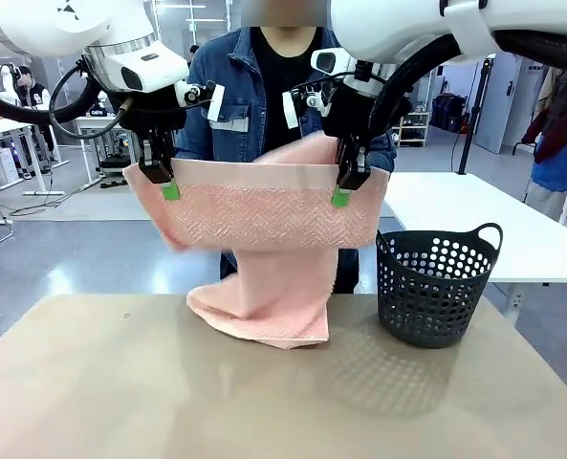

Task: Fold the towel.
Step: Release the end of the 100 cm Hotel Towel you were holding and grab the top end of the folded side.

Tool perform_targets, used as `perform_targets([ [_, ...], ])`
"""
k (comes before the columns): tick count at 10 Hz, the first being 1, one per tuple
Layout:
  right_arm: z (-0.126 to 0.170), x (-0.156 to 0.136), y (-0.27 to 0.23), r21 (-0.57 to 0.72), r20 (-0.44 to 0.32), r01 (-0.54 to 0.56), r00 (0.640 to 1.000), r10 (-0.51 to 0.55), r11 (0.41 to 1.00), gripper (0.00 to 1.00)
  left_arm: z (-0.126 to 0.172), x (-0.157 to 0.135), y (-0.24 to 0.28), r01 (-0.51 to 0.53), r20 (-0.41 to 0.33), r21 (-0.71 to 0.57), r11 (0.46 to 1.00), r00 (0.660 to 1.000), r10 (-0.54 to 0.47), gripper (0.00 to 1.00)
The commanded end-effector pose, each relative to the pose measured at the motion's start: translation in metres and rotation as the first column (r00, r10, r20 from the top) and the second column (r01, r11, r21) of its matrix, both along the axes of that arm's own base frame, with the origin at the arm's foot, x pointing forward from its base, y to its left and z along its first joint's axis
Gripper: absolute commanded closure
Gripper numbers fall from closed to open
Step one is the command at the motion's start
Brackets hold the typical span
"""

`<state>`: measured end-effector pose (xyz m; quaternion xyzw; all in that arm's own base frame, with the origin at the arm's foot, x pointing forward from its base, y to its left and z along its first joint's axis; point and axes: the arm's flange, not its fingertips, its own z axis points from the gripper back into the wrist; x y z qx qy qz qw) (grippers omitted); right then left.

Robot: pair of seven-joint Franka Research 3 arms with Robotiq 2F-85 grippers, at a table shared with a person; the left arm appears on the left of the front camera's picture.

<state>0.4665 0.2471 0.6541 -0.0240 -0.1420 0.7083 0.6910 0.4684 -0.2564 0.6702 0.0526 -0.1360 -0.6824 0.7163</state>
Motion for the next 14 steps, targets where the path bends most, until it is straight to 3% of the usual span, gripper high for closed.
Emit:
perform_targets([
  [1, 0.0001, 0.0013, 0.0005, -0.005, 0.003, -0.001, 1.000, 0.001, 1.000, 1.00, 0.0019, 0.0007, 0.0019, -0.001, 0.004, -0.001, 1.000, 1.000, 0.001, 1.00],
  [14, 0.0001, 0.0013, 0.0005, -0.005, 0.003, -0.001, 1.000, 0.001, 1.000, 1.00, 0.0019, 0.0007, 0.0019, -0.001, 0.004, -0.001, 1.000, 1.000, 0.001, 1.00],
])
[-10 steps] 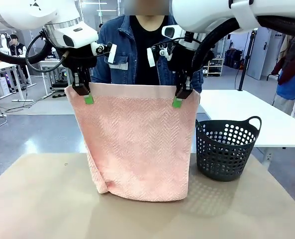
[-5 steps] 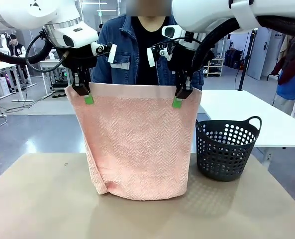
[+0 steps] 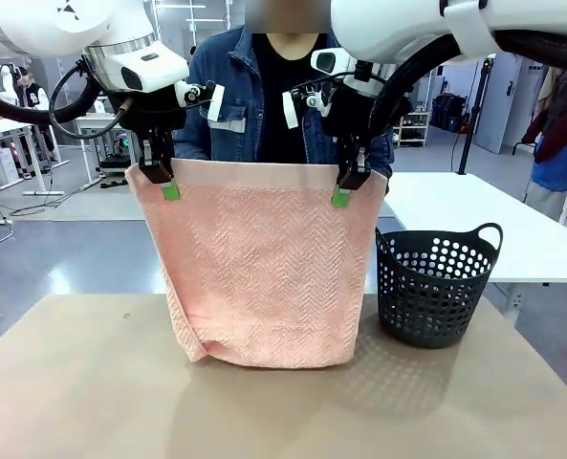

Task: Fold the towel.
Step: Release the end of the 100 cm Hotel Towel you were holding and grab the top end of the folded side.

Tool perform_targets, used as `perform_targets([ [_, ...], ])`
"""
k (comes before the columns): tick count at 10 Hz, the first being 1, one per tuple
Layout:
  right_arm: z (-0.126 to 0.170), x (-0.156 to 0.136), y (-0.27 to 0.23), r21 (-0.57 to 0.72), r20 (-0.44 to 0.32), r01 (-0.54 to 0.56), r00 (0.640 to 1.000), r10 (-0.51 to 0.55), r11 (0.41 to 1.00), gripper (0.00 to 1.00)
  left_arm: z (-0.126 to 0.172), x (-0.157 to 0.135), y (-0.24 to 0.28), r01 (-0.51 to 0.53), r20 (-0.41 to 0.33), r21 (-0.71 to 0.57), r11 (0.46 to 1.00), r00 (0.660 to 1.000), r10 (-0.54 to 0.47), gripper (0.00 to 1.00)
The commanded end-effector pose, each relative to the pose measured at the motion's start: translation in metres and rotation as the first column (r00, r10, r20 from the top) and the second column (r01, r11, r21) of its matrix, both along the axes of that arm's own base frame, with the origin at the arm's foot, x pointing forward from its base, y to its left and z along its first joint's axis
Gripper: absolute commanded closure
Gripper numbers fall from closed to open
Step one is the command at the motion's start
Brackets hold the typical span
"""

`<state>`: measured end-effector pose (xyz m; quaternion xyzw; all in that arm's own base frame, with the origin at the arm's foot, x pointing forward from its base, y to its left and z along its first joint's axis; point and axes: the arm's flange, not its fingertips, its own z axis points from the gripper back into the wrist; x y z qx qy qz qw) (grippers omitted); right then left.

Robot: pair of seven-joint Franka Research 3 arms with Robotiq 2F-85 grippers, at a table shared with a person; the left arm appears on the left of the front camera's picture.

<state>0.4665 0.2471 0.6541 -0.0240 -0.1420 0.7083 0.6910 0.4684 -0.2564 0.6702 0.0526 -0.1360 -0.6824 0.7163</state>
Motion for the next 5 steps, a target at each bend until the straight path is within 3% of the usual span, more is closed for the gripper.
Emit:
perform_targets([
  [1, 0.0001, 0.0013, 0.0005, -0.005, 0.003, -0.001, 1.000, 0.001, 1.000, 1.00, 0.0019, 0.0007, 0.0019, -0.001, 0.004, -0.001, 1.000, 1.000, 0.001, 1.00],
  [5, 0.0001, 0.0013, 0.0005, -0.005, 0.003, -0.001, 1.000, 0.001, 1.000, 1.00, 0.0019, 0.0007, 0.0019, -0.001, 0.004, -0.001, 1.000, 1.000, 0.001, 1.00],
])
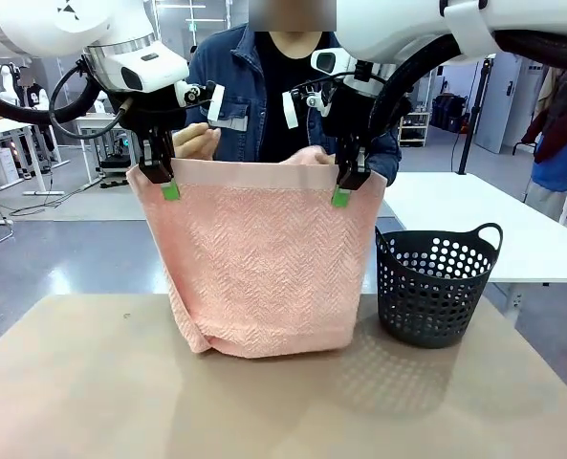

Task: Fold the towel.
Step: Release the end of the 100 cm Hotel Towel you were holding and grab the top end of the folded side.

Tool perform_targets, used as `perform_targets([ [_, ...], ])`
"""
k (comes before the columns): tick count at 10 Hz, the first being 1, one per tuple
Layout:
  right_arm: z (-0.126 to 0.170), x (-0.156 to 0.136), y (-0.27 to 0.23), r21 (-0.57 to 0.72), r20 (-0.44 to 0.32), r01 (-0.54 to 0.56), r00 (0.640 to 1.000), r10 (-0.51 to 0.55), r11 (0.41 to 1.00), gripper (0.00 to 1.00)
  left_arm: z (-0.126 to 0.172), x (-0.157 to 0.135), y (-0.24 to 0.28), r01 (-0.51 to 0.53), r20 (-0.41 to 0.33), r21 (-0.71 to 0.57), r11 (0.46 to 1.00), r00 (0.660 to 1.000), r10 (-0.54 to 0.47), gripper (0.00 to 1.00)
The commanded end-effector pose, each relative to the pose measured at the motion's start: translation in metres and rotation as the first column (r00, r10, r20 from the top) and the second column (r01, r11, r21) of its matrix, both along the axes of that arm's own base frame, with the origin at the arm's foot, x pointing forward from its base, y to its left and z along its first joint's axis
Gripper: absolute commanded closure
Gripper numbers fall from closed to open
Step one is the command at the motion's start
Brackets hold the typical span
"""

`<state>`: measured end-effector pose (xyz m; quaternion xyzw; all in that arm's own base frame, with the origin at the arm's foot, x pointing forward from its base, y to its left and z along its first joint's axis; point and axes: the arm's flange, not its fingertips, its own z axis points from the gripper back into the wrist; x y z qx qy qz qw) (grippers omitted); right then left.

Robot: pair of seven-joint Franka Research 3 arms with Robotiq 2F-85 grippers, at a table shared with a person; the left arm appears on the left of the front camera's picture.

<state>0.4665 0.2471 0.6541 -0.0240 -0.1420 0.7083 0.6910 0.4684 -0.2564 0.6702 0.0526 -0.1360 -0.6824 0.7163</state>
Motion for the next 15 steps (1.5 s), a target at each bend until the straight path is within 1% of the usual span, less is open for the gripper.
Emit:
perform_targets([
  [1, 0.0001, 0.0013, 0.0005, -0.005, 0.003, -0.001, 1.000, 0.001, 1.000, 1.00, 0.0019, 0.0007, 0.0019, -0.001, 0.004, -0.001, 1.000, 1.000, 0.001, 1.00],
  [15, 0.0001, 0.0013, 0.0005, -0.005, 0.003, -0.001, 1.000, 0.001, 1.000, 1.00, 0.0019, 0.0007, 0.0019, -0.001, 0.004, -0.001, 1.000, 1.000, 0.001, 1.00],
])
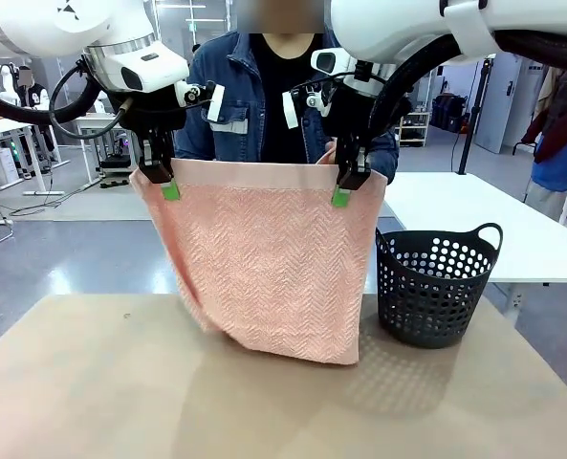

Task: Fold the towel.
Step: Release the end of the 100 cm Hotel Towel you were holding and grab the top end of the folded side.

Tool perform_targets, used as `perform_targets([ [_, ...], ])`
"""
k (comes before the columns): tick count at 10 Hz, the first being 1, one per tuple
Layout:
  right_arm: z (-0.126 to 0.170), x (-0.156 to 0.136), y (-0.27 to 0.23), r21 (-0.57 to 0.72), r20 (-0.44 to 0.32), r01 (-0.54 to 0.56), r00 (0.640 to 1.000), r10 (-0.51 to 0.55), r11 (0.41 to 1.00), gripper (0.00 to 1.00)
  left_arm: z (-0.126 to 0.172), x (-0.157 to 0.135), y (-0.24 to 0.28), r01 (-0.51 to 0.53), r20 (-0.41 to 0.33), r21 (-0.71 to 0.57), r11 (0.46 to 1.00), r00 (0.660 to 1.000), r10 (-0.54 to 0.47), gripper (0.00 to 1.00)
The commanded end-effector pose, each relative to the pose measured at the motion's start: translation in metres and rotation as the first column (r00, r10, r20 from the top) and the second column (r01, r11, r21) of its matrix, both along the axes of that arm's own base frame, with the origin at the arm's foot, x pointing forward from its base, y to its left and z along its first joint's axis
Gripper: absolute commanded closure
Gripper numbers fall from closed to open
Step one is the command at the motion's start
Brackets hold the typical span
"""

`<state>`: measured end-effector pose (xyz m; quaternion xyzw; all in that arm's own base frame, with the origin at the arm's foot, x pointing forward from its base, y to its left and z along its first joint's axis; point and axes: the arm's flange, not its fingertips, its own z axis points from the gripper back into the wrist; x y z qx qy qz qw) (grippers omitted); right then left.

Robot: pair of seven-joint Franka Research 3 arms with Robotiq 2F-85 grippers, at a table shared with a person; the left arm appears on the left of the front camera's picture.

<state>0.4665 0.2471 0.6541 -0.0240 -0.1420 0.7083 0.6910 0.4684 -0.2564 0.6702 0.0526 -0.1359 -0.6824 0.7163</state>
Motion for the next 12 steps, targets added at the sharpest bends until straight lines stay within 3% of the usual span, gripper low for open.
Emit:
perform_targets([
  [1, 0.0001, 0.0013, 0.0005, -0.005, 0.003, -0.001, 1.000, 0.001, 1.000, 1.00, 0.0019, 0.0007, 0.0019, -0.001, 0.004, -0.001, 1.000, 1.000, 0.001, 1.00],
  [12, 0.0001, 0.0013, 0.0005, -0.005, 0.003, -0.001, 1.000, 0.001, 1.000, 1.00, 0.0019, 0.0007, 0.0019, -0.001, 0.004, -0.001, 1.000, 1.000, 0.001, 1.00],
])
